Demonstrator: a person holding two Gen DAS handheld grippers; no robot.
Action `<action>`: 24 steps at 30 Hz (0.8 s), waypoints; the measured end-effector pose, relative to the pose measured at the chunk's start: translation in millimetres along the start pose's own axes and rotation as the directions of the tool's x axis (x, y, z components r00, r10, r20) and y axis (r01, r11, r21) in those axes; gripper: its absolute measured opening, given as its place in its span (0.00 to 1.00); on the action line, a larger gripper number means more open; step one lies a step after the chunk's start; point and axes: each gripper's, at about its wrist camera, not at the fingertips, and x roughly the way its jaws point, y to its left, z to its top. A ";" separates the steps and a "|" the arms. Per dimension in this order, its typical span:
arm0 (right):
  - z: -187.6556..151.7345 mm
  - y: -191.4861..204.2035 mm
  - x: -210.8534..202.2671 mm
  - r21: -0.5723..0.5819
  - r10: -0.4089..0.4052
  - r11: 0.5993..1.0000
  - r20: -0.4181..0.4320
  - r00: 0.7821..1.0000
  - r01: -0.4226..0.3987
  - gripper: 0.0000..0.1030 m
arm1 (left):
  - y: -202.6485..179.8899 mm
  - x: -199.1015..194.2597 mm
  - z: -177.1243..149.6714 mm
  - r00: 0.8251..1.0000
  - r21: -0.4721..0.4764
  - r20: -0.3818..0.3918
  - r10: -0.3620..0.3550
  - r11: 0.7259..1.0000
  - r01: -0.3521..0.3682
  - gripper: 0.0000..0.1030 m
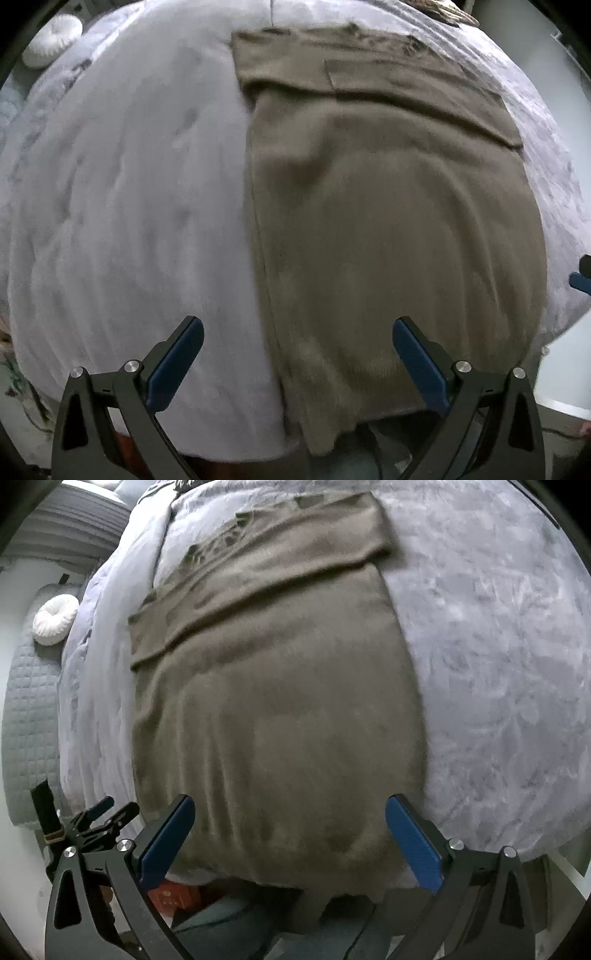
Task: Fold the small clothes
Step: 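Grasp the sweater hem with both grippers and lift it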
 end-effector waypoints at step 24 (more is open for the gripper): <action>-66.2 -81.2 68.5 0.223 0.182 0.963 -0.138 0.974 -0.148 0.99 | -20.4 53.6 -52.8 0.970 0.007 -0.156 -0.185 0.982 0.188 0.99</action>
